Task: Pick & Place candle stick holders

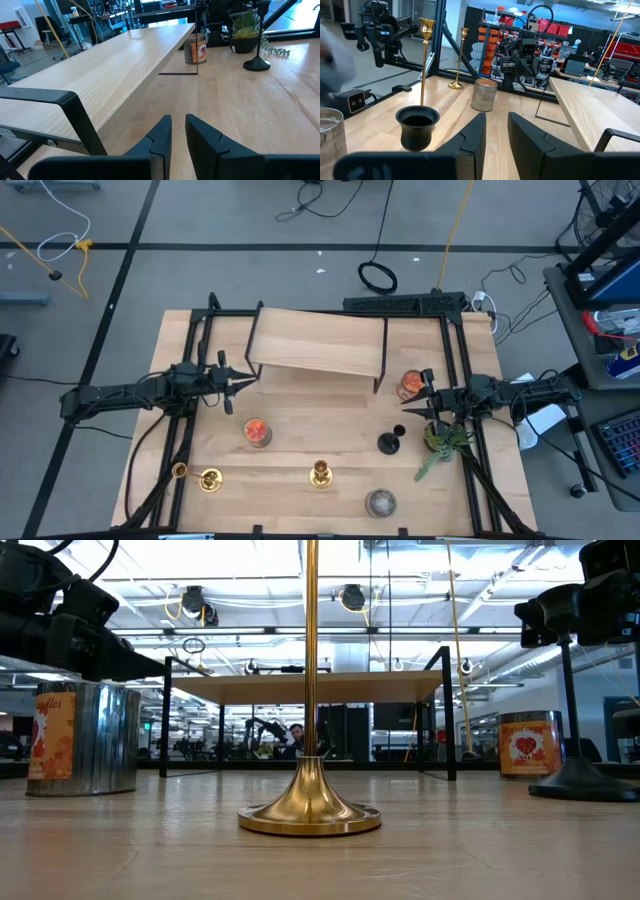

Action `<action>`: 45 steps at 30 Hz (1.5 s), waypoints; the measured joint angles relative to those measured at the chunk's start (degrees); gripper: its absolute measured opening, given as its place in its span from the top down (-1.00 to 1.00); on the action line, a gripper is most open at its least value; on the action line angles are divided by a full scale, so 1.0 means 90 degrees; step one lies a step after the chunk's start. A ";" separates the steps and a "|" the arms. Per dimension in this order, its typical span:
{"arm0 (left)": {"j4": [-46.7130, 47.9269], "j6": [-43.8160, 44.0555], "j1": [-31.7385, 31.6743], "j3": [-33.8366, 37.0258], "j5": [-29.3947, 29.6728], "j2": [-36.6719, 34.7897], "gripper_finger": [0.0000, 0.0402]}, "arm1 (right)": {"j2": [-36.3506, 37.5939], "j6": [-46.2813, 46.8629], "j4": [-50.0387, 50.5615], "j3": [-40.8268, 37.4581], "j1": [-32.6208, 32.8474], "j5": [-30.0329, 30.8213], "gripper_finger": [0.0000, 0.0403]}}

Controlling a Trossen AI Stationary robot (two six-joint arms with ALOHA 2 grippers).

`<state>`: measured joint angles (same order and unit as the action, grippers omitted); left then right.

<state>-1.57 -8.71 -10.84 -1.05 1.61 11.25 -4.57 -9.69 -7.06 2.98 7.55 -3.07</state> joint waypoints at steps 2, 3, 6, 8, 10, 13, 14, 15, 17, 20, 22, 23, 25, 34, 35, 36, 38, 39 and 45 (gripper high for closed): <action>-0.0001 0.0002 0.0001 0.0001 0.0000 0.0000 0.70 | 0.0000 0.0001 -0.0001 0.0000 -0.0001 0.0000 0.63; 0.0000 0.0000 -0.0001 0.0001 0.0000 -0.0001 0.70 | 0.0002 0.0000 -0.0001 0.0000 0.0000 0.0000 0.63; 0.0001 0.0001 0.0000 0.0001 0.0000 -0.0002 0.70 | 0.0001 0.0000 0.0001 0.0000 -0.0001 0.0000 0.63; 0.0001 0.0000 -0.0001 0.0001 0.0000 0.0000 0.70 | 0.0000 0.0000 -0.0001 0.0000 -0.0001 0.0000 0.63; 0.0001 0.0001 0.0000 0.0001 0.0000 0.0000 0.70 | 0.0001 0.0037 -0.0001 0.0000 -0.0002 0.0000 0.63; 0.0001 0.0000 -0.0001 0.0001 -0.0004 -0.0001 0.70 | 0.0000 0.0402 -0.0001 0.0000 0.0000 0.0000 0.63; -0.0001 0.0000 0.0000 0.0000 -0.0011 -0.0002 0.70 | 0.0002 0.0492 -0.0001 0.0000 -0.0002 0.0000 0.63; 0.0001 0.0000 -0.0001 0.0001 -0.0022 -0.0001 0.70 | -0.0001 0.0550 -0.0001 0.0000 0.0000 0.0000 0.63; -0.0001 0.0002 0.0001 0.0001 -0.0056 0.0000 0.70 | -0.0001 0.0685 -0.0005 0.0000 0.0000 0.0000 0.63; -0.0001 0.0002 0.0001 0.0001 -0.0025 -0.0001 0.70 | -0.0001 0.0848 -0.0107 0.0000 -0.0001 0.0000 0.63; -0.0001 0.0002 0.0001 0.0001 -0.0010 -0.0001 0.70 | 0.0001 0.0817 -0.0204 0.0000 0.0000 0.0000 0.63; -0.0001 0.0002 0.0001 0.0001 -0.0009 0.0000 0.70 | -0.0001 0.0802 -0.0254 0.0000 -0.0002 0.0000 0.63; 0.0001 0.0001 0.0001 0.0001 -0.0010 0.0000 0.70 | -0.0001 0.0786 -0.0381 0.0000 -0.0001 0.0014 0.63; -0.0003 0.0001 -0.0001 0.0001 -0.0007 -0.0001 0.70 | 0.0000 -0.0335 -0.0996 0.0000 -0.0002 0.0028 0.63; -0.0023 0.0000 -0.0001 0.0001 -0.0007 0.0000 0.70 | -0.0001 -0.0507 -0.1040 0.0000 -0.0002 0.0029 0.63; -0.0060 0.0000 -0.0001 0.0001 -0.0007 0.0000 0.70 | -0.0001 -0.0644 -0.1124 0.0000 -0.0001 0.0030 0.63; -0.0140 0.0001 -0.0001 -0.0001 -0.0007 0.0000 0.70 | -0.0001 -0.0787 -0.1293 0.0000 -0.0002 0.0056 0.63; -0.0184 0.0000 -0.0001 -0.0001 -0.0007 0.0000 0.70 | -0.0001 -0.0827 -0.1347 0.0000 -0.0002 0.0119 0.63; -0.0310 0.0027 -0.0001 -0.0001 -0.0007 -0.0002 0.70 | -0.0001 -0.0602 -0.1396 0.0000 0.0000 0.1815 0.63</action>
<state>-4.36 -8.47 -10.85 -1.06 1.54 11.23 -4.58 -15.11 -19.62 2.98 7.55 13.27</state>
